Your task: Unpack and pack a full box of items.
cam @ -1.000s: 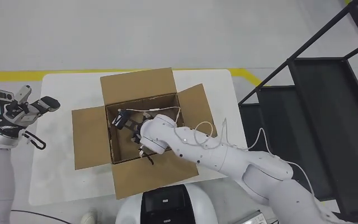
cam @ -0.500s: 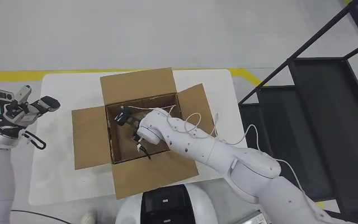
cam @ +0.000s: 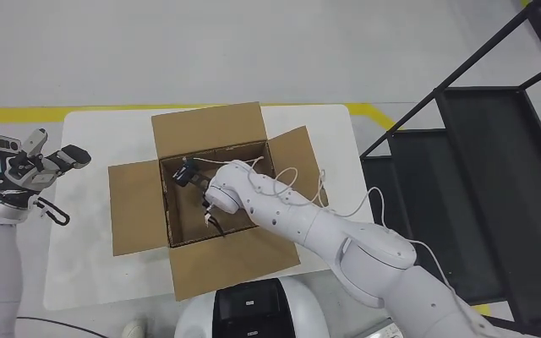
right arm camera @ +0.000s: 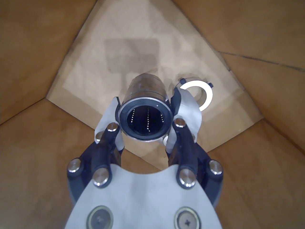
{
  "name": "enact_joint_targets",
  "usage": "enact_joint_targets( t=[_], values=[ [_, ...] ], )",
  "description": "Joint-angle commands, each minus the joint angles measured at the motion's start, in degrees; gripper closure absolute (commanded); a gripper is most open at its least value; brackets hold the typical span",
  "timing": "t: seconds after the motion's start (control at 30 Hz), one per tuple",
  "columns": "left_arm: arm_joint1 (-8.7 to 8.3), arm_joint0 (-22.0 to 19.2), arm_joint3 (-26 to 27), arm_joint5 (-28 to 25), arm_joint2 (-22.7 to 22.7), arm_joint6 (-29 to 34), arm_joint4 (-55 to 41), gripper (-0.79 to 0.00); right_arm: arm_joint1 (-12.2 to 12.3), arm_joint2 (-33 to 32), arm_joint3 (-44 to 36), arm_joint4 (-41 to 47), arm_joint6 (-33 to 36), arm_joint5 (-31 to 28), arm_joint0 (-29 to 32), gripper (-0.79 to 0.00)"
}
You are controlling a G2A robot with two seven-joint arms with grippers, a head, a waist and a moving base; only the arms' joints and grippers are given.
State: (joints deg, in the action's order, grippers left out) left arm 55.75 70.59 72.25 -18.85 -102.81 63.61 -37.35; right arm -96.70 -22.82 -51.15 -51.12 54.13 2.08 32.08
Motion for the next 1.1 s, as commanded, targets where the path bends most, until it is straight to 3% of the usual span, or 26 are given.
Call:
enact_joint_targets(
  t=[0.0, 0.13, 0.3, 0.47, 0.6, 0.87, 1.07],
  values=[
    [0.00, 0.00, 0.00, 0.00, 0.00, 0.00, 0.00, -0.785, 0.25, -0.50, -1.92, -1.63, 0.52, 1.49, -0.05, 0.000],
    [0.00, 0.00, 0.00, 0.00, 0.00, 0.00, 0.00, -0.785, 1.75, -2.27, -9.35, -5.15, 2.56, 3.72, 1.36, 0.000],
    [0.00, 0.00, 0.00, 0.00, 0.00, 0.00, 0.00, -0.785, 6.40, -8.78, -25.24, -9.94, 6.78, 1.48, 7.07, 0.000],
    [0.00, 0.00, 0.00, 0.00, 0.00, 0.00, 0.00, -0.785, 12.21, -19.45, -46.15, -17.47, 14.51, -3.82, 18.15, 0.000],
    [0.00, 0.00, 0.00, 0.00, 0.00, 0.00, 0.00, -0.785, 15.32, -27.91, -59.35, -21.04, 18.08, -8.60, 27.08, 0.000],
    [0.00, 0.00, 0.00, 0.00, 0.00, 0.00, 0.00, -0.785, 18.57, -44.45, -74.89, -22.26, 18.96, -11.54, 40.26, 0.000],
    [0.00, 0.00, 0.00, 0.00, 0.00, 0.00, 0.00, -0.785, 19.87, -57.77, -80.93, -18.71, 15.70, -10.22, 50.15, 0.000]
  ],
)
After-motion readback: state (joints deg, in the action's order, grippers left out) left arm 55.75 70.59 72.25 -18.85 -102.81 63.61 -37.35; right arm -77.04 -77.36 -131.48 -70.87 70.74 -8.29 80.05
